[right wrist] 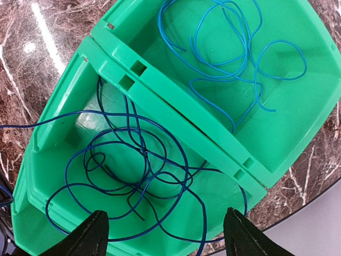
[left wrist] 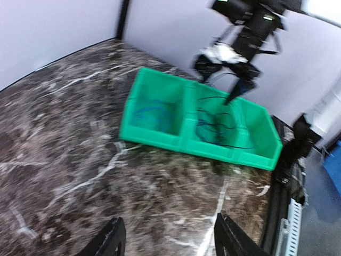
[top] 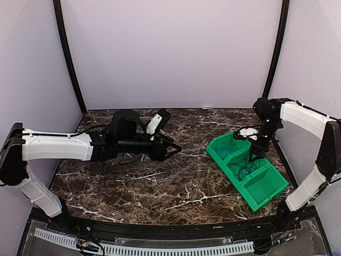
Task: Untangle the cables
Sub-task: Place the untangled cable in the bin, then adjust the untangled cable in the bin.
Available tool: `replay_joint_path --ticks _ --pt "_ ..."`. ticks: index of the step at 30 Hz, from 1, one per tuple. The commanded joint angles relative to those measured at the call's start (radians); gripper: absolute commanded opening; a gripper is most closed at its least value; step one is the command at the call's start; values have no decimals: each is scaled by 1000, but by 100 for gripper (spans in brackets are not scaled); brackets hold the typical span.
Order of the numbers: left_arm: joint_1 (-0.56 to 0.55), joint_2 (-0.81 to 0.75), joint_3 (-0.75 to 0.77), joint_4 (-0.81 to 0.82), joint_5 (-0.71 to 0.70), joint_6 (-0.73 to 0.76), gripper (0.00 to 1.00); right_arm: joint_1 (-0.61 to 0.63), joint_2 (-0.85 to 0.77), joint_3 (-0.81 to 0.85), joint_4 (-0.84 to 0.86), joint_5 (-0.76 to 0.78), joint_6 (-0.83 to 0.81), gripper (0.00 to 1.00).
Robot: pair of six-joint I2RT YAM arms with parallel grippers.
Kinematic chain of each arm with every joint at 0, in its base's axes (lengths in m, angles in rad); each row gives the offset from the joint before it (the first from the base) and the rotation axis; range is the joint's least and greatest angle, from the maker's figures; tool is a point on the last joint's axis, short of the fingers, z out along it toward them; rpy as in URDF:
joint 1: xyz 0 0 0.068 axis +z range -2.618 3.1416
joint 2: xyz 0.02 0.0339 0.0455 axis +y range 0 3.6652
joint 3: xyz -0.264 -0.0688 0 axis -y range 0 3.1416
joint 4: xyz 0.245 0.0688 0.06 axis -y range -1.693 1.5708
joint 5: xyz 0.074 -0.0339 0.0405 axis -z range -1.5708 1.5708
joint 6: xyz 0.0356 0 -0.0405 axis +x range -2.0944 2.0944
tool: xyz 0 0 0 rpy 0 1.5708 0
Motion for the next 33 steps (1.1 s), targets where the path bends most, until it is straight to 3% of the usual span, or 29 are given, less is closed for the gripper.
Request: replay_joint_path --ticks 1,8,16,24,29,33 --pt "-177 69 -8 258 21 -28 61 -8 20 14 -22 -41 45 76" --pt "-317 416 213 392 -135 -64 62 -6 34 23 -20 -46 88 75" --pt "-373 618 361 462 -205 151 64 -6 37 20 -26 -86 98 75" --pt "-415 749 498 432 -248 404 64 -6 37 27 -36 -98 98 75" --pt "-425 804 527 440 -294 499 56 -6 45 31 -39 -109 99 74" --pt "-425 819 528 501 -319 518 37 -6 47 25 -39 -110 102 74"
